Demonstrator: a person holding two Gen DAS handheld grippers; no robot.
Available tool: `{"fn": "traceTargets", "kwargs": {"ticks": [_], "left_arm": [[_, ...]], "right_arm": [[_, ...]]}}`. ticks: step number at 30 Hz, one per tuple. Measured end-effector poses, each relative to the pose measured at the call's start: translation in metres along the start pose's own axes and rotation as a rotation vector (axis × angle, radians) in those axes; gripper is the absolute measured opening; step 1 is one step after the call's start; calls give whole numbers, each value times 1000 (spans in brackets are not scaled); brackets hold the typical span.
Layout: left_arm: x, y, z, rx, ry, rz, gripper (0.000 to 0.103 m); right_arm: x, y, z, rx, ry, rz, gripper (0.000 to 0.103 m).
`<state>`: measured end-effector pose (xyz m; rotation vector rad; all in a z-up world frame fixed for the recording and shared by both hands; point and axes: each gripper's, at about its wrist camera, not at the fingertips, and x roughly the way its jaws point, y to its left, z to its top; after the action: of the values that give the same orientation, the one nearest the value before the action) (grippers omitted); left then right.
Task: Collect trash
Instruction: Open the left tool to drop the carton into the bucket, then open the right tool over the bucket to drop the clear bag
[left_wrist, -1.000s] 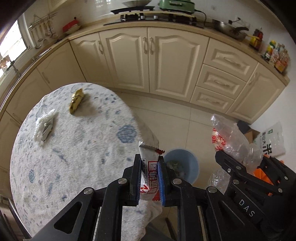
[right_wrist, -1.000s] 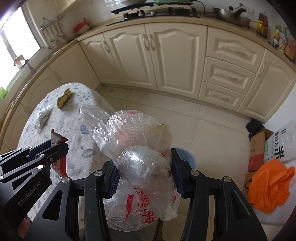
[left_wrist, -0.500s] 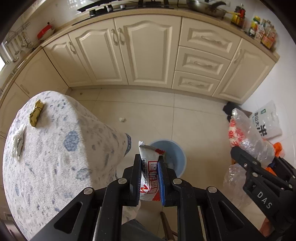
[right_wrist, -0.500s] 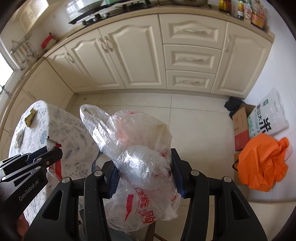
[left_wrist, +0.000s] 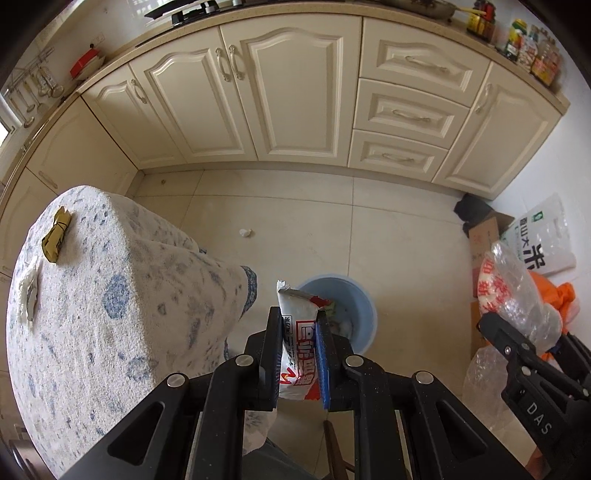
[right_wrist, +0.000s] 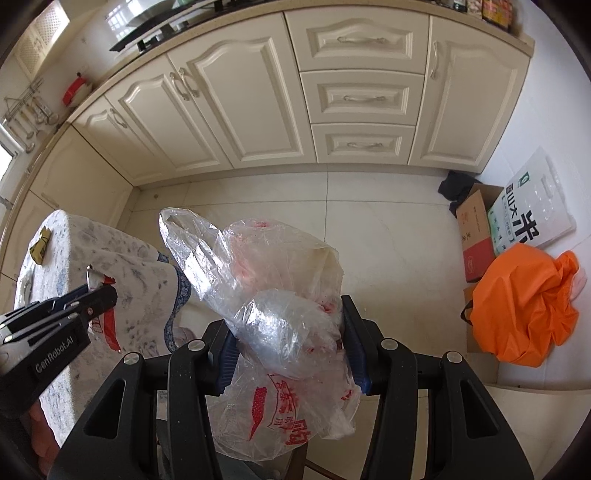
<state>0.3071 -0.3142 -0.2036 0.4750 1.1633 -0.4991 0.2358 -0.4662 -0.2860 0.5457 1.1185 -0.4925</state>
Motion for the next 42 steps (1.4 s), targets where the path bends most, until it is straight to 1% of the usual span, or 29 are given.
{"fn": "traceTargets", "kwargs": {"ticks": [1,5,8,25,32,39,42], "left_arm": [[1,1,1,-1,0,3,16],[7,-1,5,15,12,10,19],[12,-2,5,18,30,12,19],[16,0,3,20,41,12,20],[12,10,0,-8,48,21,20],[3,27,-5,-41,37,30,20],[-1,35,-7,-58,34,33,24]], "right_arm": [[1,-1,0,1,2,-2,50],[6,-5,0,10,12,-3,50],[7,-4,-1,10,18,-3,50],[13,0,-2,3,36,3,50],[12,15,2,-33,30,20,50],[9,39,7,-73,22,49,50],[7,48,9,-87,15,57,53]]}}
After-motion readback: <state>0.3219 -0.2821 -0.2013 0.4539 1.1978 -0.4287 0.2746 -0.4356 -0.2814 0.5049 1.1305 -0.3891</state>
